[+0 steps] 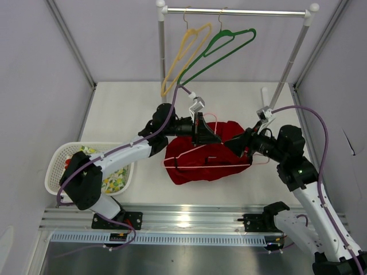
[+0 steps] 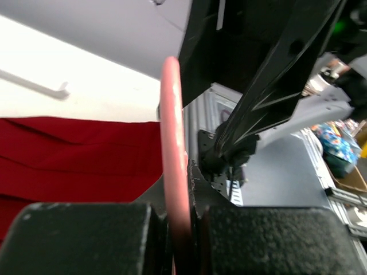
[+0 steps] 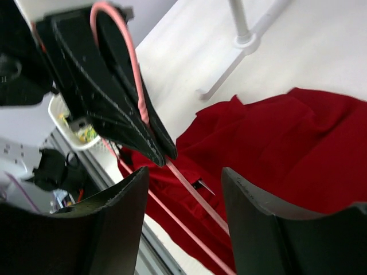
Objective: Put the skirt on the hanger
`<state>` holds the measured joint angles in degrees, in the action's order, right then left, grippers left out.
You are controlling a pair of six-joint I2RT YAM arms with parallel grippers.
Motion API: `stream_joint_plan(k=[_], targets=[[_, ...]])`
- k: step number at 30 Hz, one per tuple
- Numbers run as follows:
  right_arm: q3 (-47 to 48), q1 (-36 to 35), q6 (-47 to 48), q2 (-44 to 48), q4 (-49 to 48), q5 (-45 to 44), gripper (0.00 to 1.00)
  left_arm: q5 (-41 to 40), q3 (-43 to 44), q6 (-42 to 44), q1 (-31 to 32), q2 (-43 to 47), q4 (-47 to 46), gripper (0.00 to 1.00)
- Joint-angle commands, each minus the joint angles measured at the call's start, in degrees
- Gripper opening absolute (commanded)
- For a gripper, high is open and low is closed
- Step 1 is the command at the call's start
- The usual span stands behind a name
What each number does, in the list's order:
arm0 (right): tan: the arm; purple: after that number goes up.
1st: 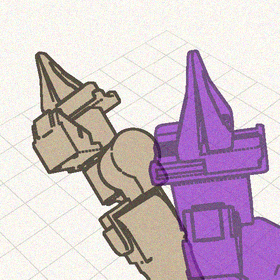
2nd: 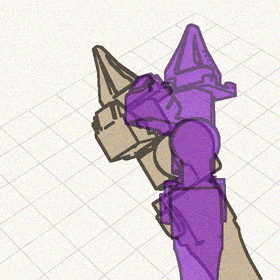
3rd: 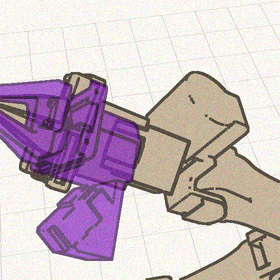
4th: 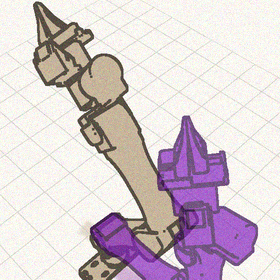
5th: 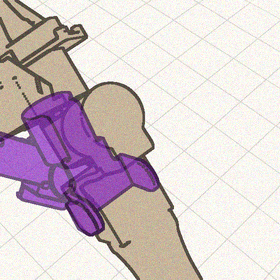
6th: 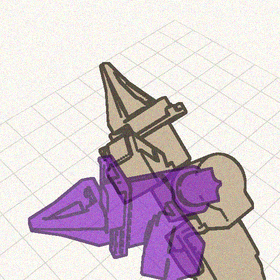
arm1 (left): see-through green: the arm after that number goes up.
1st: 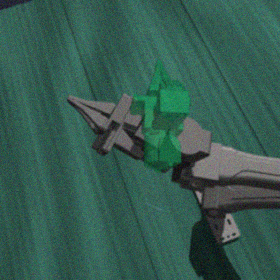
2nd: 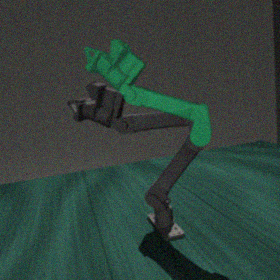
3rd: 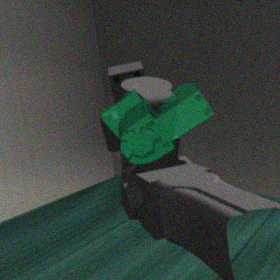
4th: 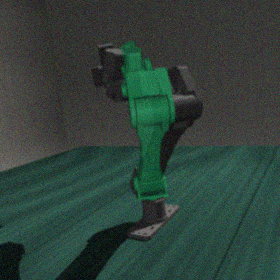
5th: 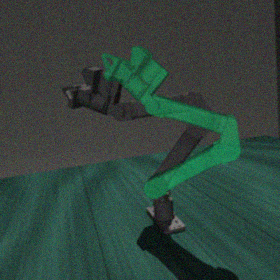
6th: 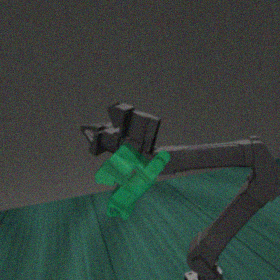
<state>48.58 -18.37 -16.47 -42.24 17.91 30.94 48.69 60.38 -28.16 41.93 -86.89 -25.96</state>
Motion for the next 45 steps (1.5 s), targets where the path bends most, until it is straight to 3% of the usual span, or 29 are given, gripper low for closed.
stream_joint_plan(k=[1, 11, 18, 22, 26, 31, 35, 37, 40, 41, 45], targets=[[2.05, -1.05, 6.97, -1.09, -0.69, 5.00, 0.61, 7.65, 4.22, -2.07, -0.89, 3.22, -3.23, 0.00], [3.01, -3.42, 6.54, -4.43, -4.90, 13.00, 0.65, 12.04, 7.47, -2.60, -0.98, 2.78, -1.90, 0.00], [2.93, -9.48, 3.55, -6.10, -8.50, 10.46, 0.63, 11.61, 7.73, -6.46, -1.06, 1.38, -6.21, 0.00], [2.31, -11.42, 2.24, -5.40, -8.68, 6.51, 0.46, 10.55, 8.09, -7.96, -0.98, 0.59, -8.58, 0.00], [1.35, -11.60, 1.18, -4.08, -9.04, 5.10, 0.38, 10.11, 8.53, -9.10, -0.63, 0.32, -9.90, 0.00], [1.43, -11.60, 0.74, -2.50, -7.98, 1.50, 0.03, 8.97, 8.35, -9.37, -0.45, 0.85, -10.34, 0.00], [2.57, -11.69, 0.21, -1.53, -6.67, 0.97, 0.00, 8.18, 8.70, -8.93, -0.27, 1.37, -9.82, 0.00], [3.36, -11.69, 0.30, -1.36, -5.61, 1.75, 0.00, 7.57, 9.05, -8.49, -0.01, 1.73, -8.94, 0.04], [3.54, -11.69, 0.03, -0.39, -5.08, 1.76, 0.00, 6.42, 9.75, -6.38, 0.60, 2.16, -6.49, 0.15], [3.80, -11.69, -0.14, -0.13, -4.99, 1.58, 0.00, 6.07, 9.84, -5.51, 0.69, 2.25, -6.04, 0.23], [5.03, -11.77, 0.21, 1.28, -3.59, 0.44, 0.00, 3.62, 10.81, -2.34, 1.13, 3.13, -2.35, 0.34]])
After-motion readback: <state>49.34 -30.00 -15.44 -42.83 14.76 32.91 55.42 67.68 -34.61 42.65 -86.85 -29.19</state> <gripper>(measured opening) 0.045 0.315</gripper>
